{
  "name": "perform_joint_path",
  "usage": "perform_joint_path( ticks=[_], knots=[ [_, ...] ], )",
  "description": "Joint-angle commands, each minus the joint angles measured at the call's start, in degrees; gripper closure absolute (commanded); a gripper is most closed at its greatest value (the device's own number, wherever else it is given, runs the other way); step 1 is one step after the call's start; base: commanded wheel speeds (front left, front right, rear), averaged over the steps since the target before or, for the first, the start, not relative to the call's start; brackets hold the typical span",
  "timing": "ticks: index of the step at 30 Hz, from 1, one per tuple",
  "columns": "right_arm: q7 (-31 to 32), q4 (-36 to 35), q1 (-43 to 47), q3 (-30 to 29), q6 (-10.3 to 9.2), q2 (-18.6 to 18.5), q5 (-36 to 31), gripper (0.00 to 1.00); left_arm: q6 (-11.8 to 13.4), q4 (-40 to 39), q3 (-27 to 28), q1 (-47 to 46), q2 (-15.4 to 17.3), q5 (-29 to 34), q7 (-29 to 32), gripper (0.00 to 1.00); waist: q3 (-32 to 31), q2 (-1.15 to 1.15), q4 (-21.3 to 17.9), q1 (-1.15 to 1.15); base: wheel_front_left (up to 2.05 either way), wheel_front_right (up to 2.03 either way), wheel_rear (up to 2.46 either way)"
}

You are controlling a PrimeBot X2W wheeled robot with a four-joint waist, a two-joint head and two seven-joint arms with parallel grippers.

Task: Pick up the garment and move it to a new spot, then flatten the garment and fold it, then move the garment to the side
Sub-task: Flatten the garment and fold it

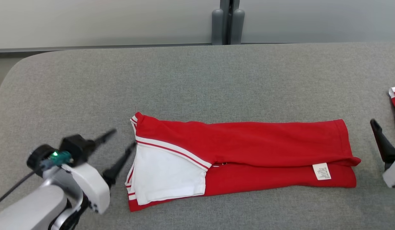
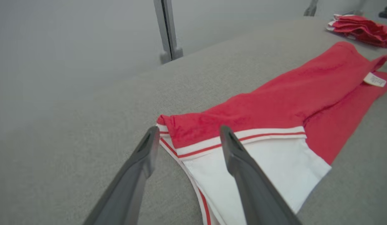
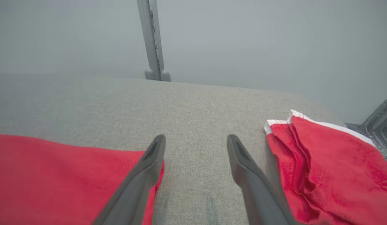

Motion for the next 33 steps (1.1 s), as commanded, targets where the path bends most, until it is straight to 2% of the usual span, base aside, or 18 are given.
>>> perform_joint_path(
  ticks=[1,3,5,6,9,14,17,20,23,27,33],
  knots=[
    [-2.16,-0.92,-0.42,-2.43,-0.11,1.7,0.05,0.0,2.8,0.75,3.03,-0.41,-1.21,-0.85,-4.24,0.0,-0.64,0.0,0.11,0.0,0.0,0.0,0.0],
    [-3.84,-2.11,-0.07,-5.47,-0.11,3.59,0.03,0.0,5.17,1.4,7.3,1.09,-3.52,-3.88,-7.5,0.0,-1.34,0.0,0.18,0.0,0.0,0.0,0.0],
    [-4.97,-3.65,0.87,-8.21,-0.11,5.99,-0.54,0.0,6.01,1.42,12.13,2.87,-6.16,-6.63,-8.94,0.0,-1.99,0.0,0.2,0.0,0.0,0.0,0.0],
    [-4.97,-3.65,0.87,-8.21,-0.11,5.99,-0.54,0.0,6.01,1.42,12.13,2.87,-6.16,-6.63,-8.94,0.0,-1.99,0.0,0.2,0.0,0.0,0.0,0.0],
    [-5.89,-6.6,2.68,-13.14,-0.11,9.97,-1.15,0.0,6.89,0.11,22.48,5.67,-11.3,-5.43,-9.38,0.0,-2.68,0.0,0.35,0.0,0.0,0.0,0.0],
    [-6.24,-14.21,6.86,-19.12,-0.06,16.18,-6.54,0.0,4.35,-1.09,37.9,14.75,-21.82,4.5,-9.31,0.0,-2.78,0.0,0.57,0.0,0.0,0.0,0.0],
    [-6.22,-18.88,10.14,-21.82,-0.06,19.27,-11.22,0.0,2.3,0.0,42.01,19.33,-27.64,14.55,-9.32,0.0,-2.78,0.0,0.82,0.0,0.0,0.0,0.0],
    [-6.23,-21.93,12.51,-23.69,-0.06,22.07,-14.57,0.0,-0.18,0.86,47.23,22.29,-33.22,20.76,-9.33,0.0,-2.71,0.0,0.98,0.0,0.0,0.0,0.0],
    [-6.23,-22.71,14.41,-24.58,-0.06,24.03,-16.73,0.0,-4.23,1.99,51.29,25.1,-37.81,25.21,-9.33,0.0,-2.61,0.0,1.16,0.0,0.0,0.0,0.0],
    [-6.24,-21.91,15.54,-25.93,-0.06,25.94,-17.82,0.0,-7.87,3.49,56.13,27.47,-40.7,28.66,-9.33,0.0,-2.46,0.0,1.39,0.0,0.0,0.0,0.0],
    [-6.23,-17.55,16.01,-28.43,-0.06,27.95,-17.11,0.0,-10.05,5.04,57.34,27.6,-41.4,30.95,-9.33,0.0,-1.69,0.0,2.21,0.0,0.0,0.0,0.0]
  ],
)
